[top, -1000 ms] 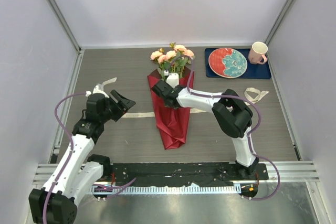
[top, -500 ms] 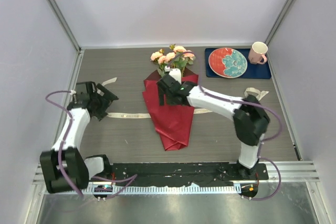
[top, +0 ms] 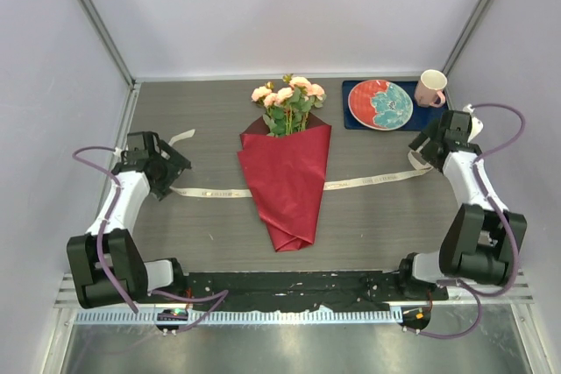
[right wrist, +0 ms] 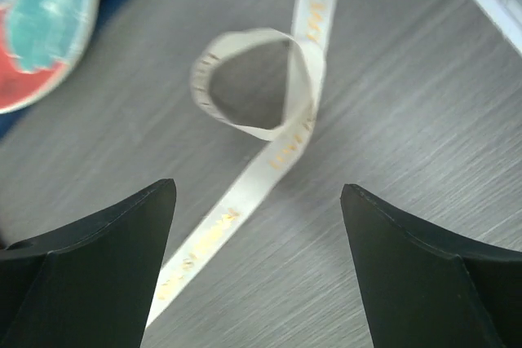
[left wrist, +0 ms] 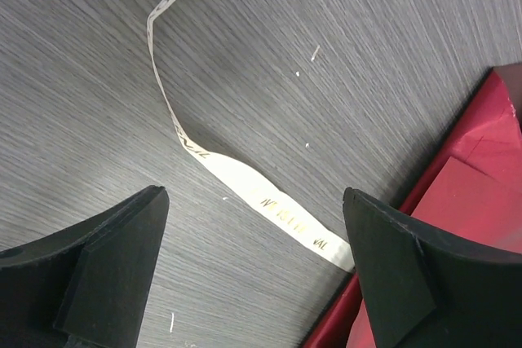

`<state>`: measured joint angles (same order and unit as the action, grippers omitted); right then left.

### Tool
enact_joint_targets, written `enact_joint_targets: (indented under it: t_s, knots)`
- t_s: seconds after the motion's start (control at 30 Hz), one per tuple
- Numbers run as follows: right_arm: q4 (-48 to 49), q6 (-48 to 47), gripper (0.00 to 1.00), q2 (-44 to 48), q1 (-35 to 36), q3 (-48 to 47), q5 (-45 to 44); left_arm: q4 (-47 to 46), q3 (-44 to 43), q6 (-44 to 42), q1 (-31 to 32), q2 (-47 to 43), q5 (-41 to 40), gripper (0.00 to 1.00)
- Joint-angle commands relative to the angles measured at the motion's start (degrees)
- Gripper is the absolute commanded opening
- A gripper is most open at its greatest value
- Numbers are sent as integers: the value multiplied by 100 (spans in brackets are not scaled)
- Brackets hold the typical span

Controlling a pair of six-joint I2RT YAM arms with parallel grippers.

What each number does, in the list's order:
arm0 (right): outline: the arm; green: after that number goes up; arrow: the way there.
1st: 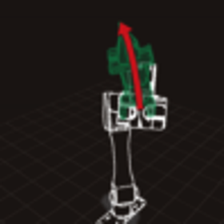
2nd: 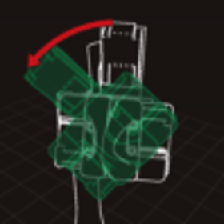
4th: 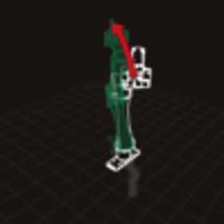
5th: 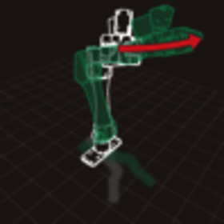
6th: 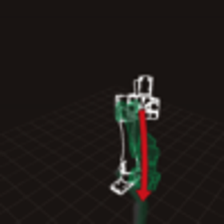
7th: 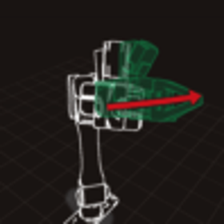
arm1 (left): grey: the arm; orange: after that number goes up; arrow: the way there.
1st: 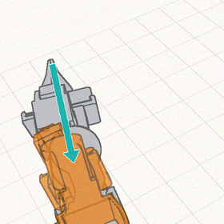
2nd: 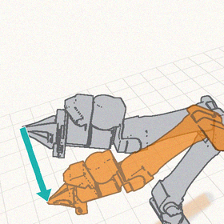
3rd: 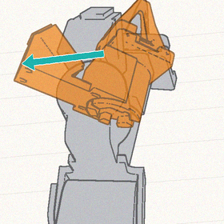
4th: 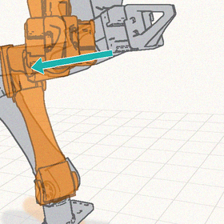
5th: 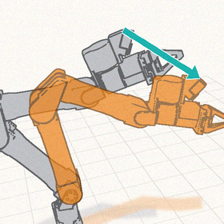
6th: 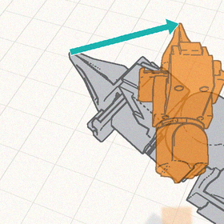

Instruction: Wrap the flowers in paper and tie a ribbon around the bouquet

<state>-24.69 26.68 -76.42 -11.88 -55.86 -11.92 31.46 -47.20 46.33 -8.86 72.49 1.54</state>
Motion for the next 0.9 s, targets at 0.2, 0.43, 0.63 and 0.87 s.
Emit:
enact_joint_targets:
  t_s: [0.2,0.43,0.63,0.87]
  knots:
    - [1529,-970,76,-1690,-262,-459,1087,-369,88,-510,622,-885,49,84]
    - [1651,-1586,76,-2377,-218,-663,1228,-175,-88,-677,780,-736,57,87]
    - [1634,-1876,76,-2562,150,-672,788,-290,-158,-713,798,-438,39,88]
    - [1318,-2079,78,-2869,573,-926,-293,79,-631,-502,623,379,-813,97]
